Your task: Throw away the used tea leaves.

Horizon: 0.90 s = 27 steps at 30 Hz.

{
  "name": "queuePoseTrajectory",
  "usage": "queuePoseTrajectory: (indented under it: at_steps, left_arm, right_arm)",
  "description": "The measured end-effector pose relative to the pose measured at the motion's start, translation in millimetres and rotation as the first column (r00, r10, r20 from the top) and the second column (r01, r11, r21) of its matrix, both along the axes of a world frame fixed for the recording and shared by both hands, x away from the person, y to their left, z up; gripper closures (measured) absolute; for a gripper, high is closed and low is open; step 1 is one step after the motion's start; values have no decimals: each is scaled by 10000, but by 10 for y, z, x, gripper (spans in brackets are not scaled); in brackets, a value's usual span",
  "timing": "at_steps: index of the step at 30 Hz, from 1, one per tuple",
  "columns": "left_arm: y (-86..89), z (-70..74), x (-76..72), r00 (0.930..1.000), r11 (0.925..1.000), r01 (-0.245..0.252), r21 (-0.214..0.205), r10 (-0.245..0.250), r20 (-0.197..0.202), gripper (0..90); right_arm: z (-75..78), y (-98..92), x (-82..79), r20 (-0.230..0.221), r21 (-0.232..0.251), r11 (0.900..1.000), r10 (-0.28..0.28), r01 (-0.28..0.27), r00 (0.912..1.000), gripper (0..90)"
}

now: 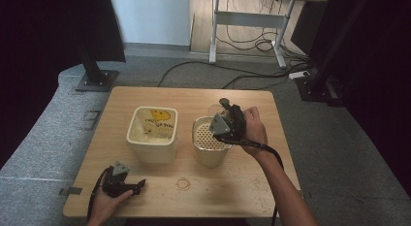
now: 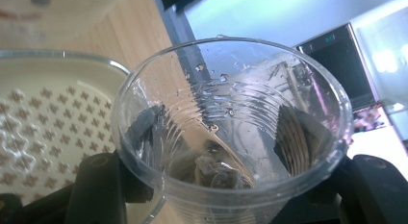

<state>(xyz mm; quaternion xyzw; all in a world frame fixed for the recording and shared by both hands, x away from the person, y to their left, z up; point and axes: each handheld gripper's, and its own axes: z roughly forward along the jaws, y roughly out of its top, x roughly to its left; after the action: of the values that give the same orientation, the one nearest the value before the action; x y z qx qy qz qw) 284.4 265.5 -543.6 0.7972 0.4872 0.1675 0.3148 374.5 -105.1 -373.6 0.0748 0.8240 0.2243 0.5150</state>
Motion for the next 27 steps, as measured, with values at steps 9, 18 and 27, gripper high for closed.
queuePoseTrajectory:
  at_steps: [9,18,27]
  left_arm:
    - [-1,0,1,10000,10000,11,24,-11,-3,90]
    - [-3,0,2,10000,10000,15,48,-15,-4,89]
    - [-4,1,3,10000,10000,13,50,-12,-9,90]
  right_arm:
    - [-97,129,64,810,-2432,9700,172,31,9966,366]
    - [-169,198,77,1697,-4788,8775,605,286,9836,370]
    - [-211,282,45,2996,-7265,6802,1859,975,9358,382]
